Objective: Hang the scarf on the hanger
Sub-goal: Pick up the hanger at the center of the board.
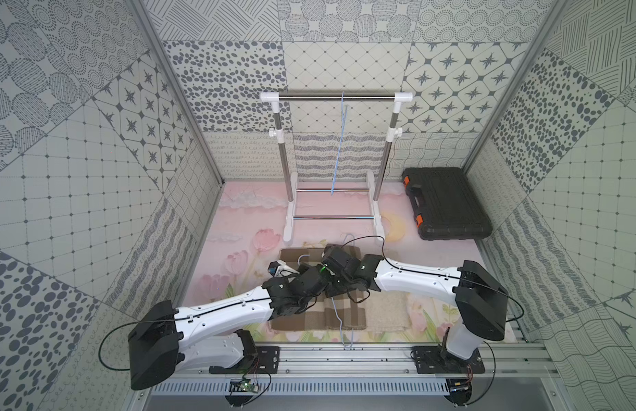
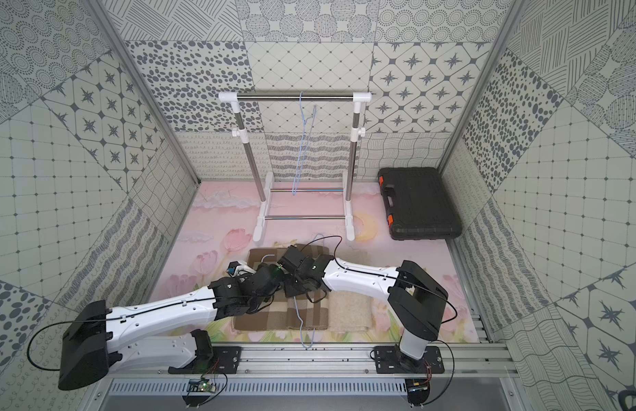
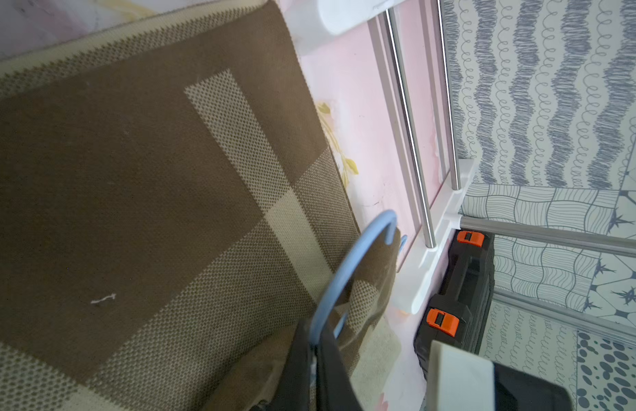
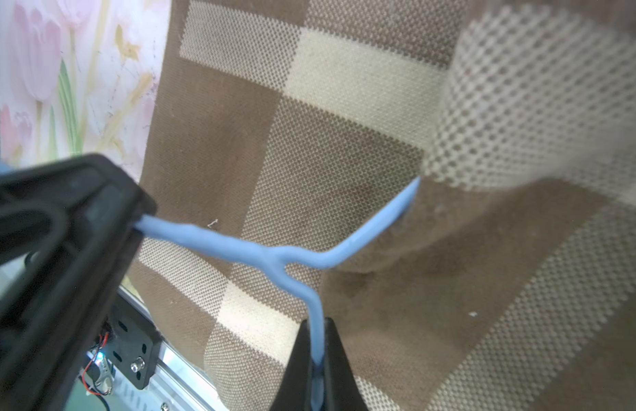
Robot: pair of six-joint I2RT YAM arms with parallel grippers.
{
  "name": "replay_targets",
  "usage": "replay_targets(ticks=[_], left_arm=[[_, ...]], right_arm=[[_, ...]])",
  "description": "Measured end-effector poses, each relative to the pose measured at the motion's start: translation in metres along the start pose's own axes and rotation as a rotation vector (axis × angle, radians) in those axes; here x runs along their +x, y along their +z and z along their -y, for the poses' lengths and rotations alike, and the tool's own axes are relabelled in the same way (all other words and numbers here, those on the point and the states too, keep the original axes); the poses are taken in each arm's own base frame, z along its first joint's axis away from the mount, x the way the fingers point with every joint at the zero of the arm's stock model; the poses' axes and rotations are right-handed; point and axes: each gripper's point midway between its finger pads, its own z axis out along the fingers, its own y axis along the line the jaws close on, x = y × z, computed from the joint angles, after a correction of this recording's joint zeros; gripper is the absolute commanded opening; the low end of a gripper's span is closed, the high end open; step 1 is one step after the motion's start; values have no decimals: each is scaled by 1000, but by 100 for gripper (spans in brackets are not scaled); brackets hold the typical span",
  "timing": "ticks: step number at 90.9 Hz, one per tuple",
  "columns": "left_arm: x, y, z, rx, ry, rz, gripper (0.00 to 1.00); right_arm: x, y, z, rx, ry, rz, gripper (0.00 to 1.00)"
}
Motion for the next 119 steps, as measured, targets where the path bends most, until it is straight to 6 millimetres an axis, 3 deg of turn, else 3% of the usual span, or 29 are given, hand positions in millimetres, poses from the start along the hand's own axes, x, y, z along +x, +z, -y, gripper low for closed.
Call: replay_targets(ticks=[13, 20, 44, 53, 64, 76, 96, 119], left_arm=[[-1, -2, 1, 71, 29, -26, 58], [-3, -5, 1, 125, 62, -41, 64], [-13, -38, 27, 374, 174, -80, 61], [-15, -45, 33, 449, 224, -94, 61], [-9, -41, 35, 495, 310, -135, 63], [11, -26, 32, 501, 428, -222, 67], [61, -10, 22, 523, 675, -434, 71], [90, -6, 6, 560, 879, -568, 72]], right_arm=[[13, 4, 15, -23, 7, -5, 0], [17, 0, 22, -56, 8, 11, 0], [5, -36, 24, -233, 26, 135, 0], [3, -39, 32, -291, 57, 155, 0], [3, -37, 38, -368, 93, 167, 0], [3, -39, 36, -454, 111, 179, 0], [1, -45, 35, -561, 152, 200, 0], [-7, -54, 32, -635, 185, 221, 0]])
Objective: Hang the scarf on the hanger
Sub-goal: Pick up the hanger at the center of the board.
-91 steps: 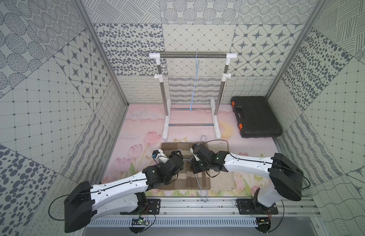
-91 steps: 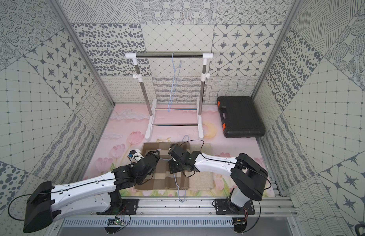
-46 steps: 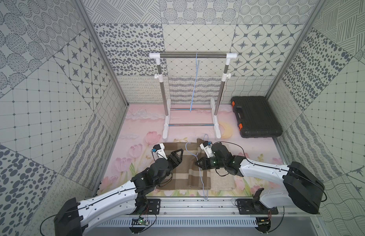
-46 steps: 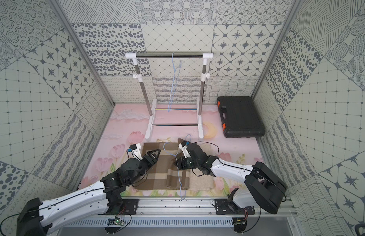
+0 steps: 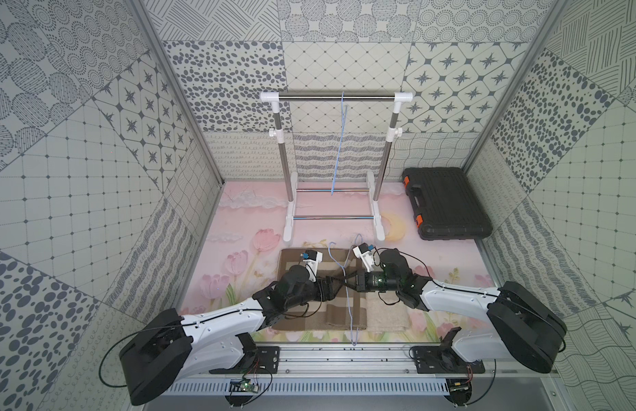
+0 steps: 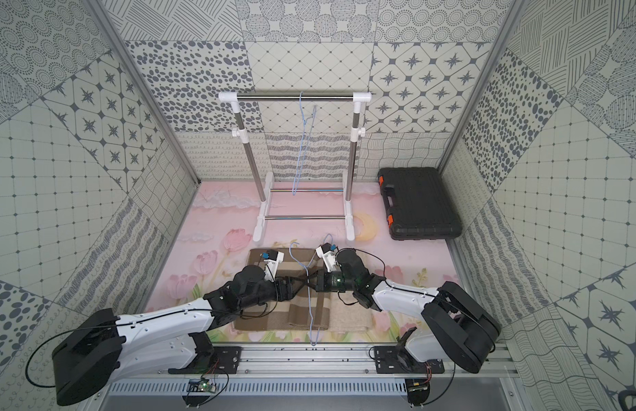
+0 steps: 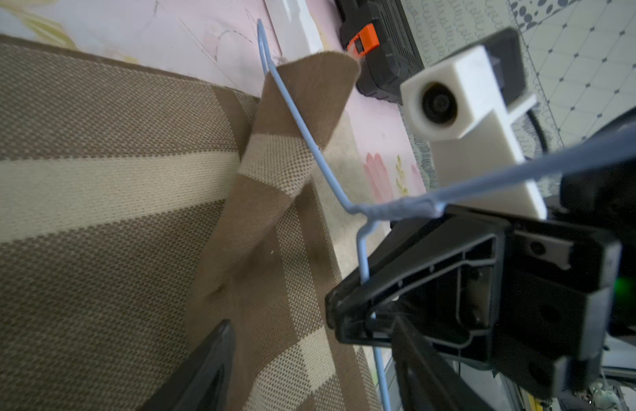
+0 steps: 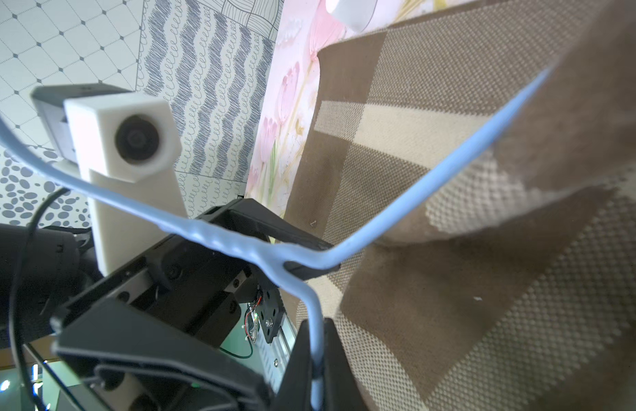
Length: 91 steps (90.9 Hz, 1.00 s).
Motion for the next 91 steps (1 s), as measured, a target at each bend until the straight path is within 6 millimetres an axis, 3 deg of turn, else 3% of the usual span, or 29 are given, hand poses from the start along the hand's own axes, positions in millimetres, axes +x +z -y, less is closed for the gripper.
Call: replay_targets(ticks=[16, 37, 49, 67, 85, 91], left_arm=[[5, 8, 0, 10, 90, -41, 67], [-6, -4, -9, -37, 148, 12, 69], [-9, 1, -25, -84, 161, 1, 73], [-4, 23, -50, -159, 188, -68, 74], [-6, 42, -53, -153, 212, -100, 57], [-6, 47, -53, -143, 213, -104, 40]], right_arm=[[-2, -2, 6, 0, 21, 1, 0], [-4, -4, 1, -35, 27, 2, 0], [-2, -6, 4, -38, 36, -3, 0], [-4, -9, -1, -63, 41, -1, 0], [-6, -11, -1, -70, 46, -2, 0], [-8, -12, 0, -72, 50, 1, 0]])
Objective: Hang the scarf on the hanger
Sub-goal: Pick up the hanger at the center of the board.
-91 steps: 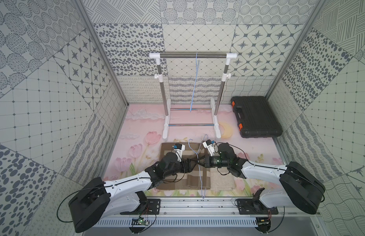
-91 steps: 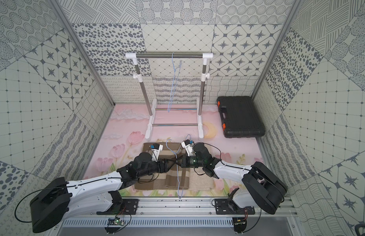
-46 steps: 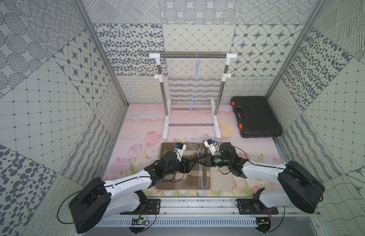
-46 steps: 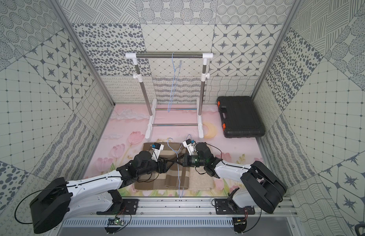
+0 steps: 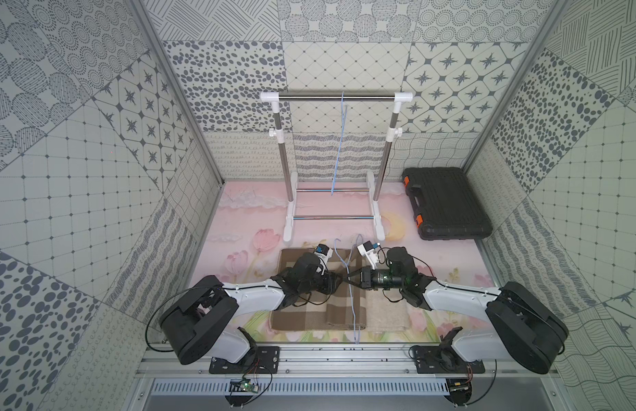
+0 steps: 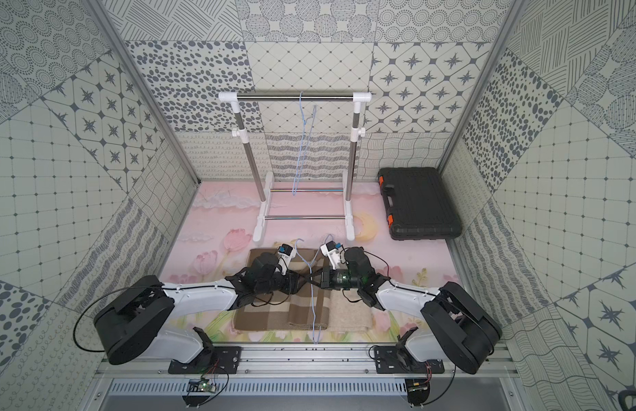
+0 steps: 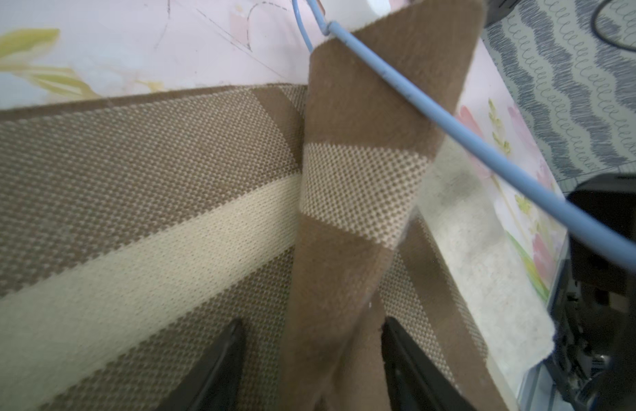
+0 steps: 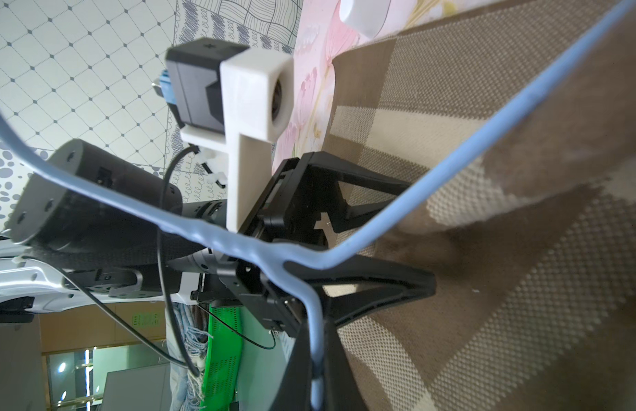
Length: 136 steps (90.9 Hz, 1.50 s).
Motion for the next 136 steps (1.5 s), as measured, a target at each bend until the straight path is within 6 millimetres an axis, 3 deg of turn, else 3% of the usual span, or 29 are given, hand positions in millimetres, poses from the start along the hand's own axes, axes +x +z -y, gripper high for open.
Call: replay_targets(ticks=[5, 20, 37, 62, 74, 90, 116, 136], left_arm=[[3, 4, -1, 6, -7, -11, 27], [8, 12, 1, 37, -25, -26, 0], [-2, 6, 12, 79, -40, 2, 0], [-59, -46, 36, 110, -50, 127, 0], [-63, -68, 19, 48, -103, 121, 0], [-54, -94, -16, -73, -200, 94, 0], [-34, -109, -54, -224, -329, 4, 0], [-23, -124, -71, -318, -409, -9, 0]], right_arm=[[-1, -1, 0, -2, 3, 3, 0], [-4, -2, -1, -8, 11, 8, 0], [-4, -2, -1, -9, 10, 9, 0], [-6, 2, -2, -12, -34, 1, 0], [-12, 6, -13, -31, -65, 5, 0], [-10, 11, -16, -36, -86, 1, 0], [-4, 14, -9, -13, -94, 11, 0], [-2, 12, -2, -2, -113, 31, 0]])
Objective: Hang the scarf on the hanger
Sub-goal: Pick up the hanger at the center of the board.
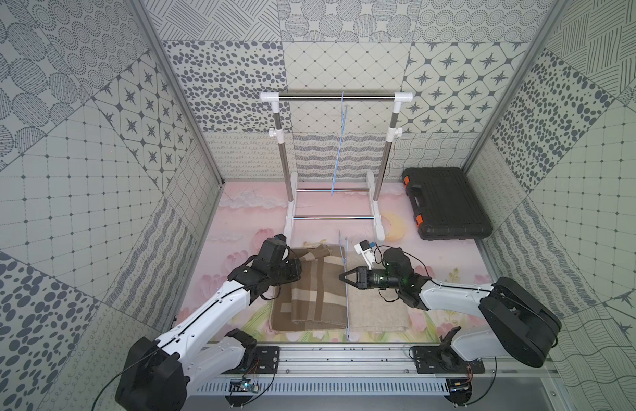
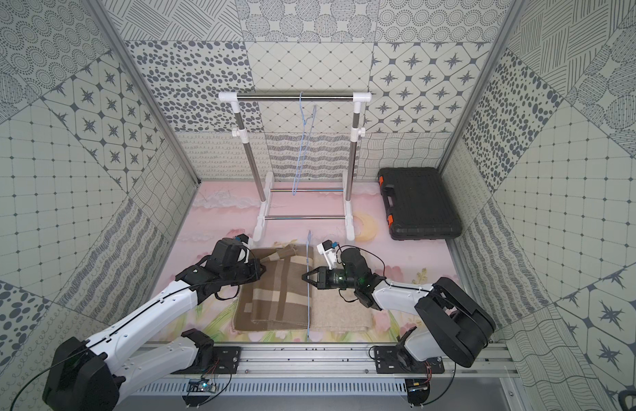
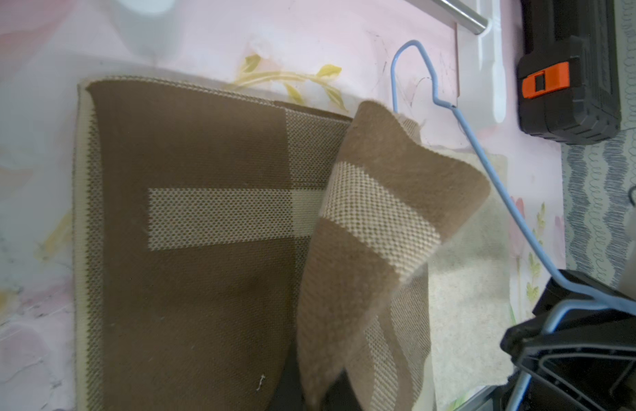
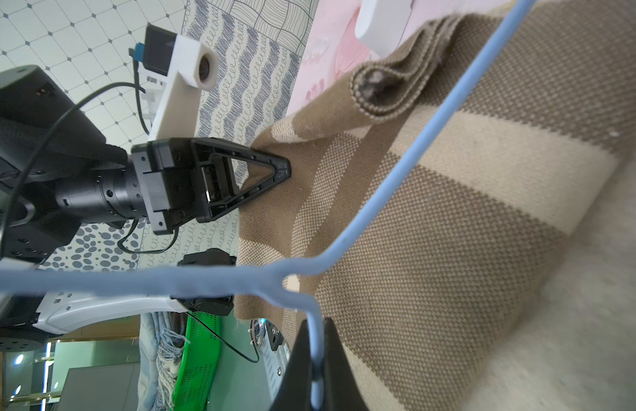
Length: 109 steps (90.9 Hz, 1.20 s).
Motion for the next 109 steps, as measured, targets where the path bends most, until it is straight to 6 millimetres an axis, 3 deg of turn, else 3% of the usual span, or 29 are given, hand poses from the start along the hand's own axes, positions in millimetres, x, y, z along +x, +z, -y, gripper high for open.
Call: replay_targets(ticks=[28, 68, 72, 74, 76, 88, 95, 109], left_arm=[[2, -9, -24, -104, -66, 19, 0], [13, -1, -58, -218, -132, -5, 0], [15, 0, -61, -229, -140, -7, 24], [15, 0, -63, -236, -148, -6, 42], [16, 0, -65, -243, -149, -5, 54], [13, -1, -72, -286, -173, 16, 84], [7, -5, -73, -304, -189, 33, 88], [-9, -19, -60, -280, -197, 86, 76]], right_arm=[[1, 4, 7, 4, -2, 7, 0], [7, 2, 15, 21, 8, 5, 0], [7, 0, 15, 25, 9, 7, 0], [8, -1, 15, 26, 9, 7, 0], [8, -2, 15, 28, 9, 8, 0], [11, -4, 15, 38, 10, -1, 0], [12, -4, 17, 45, 13, -8, 0], [11, -3, 15, 46, 8, -12, 0]])
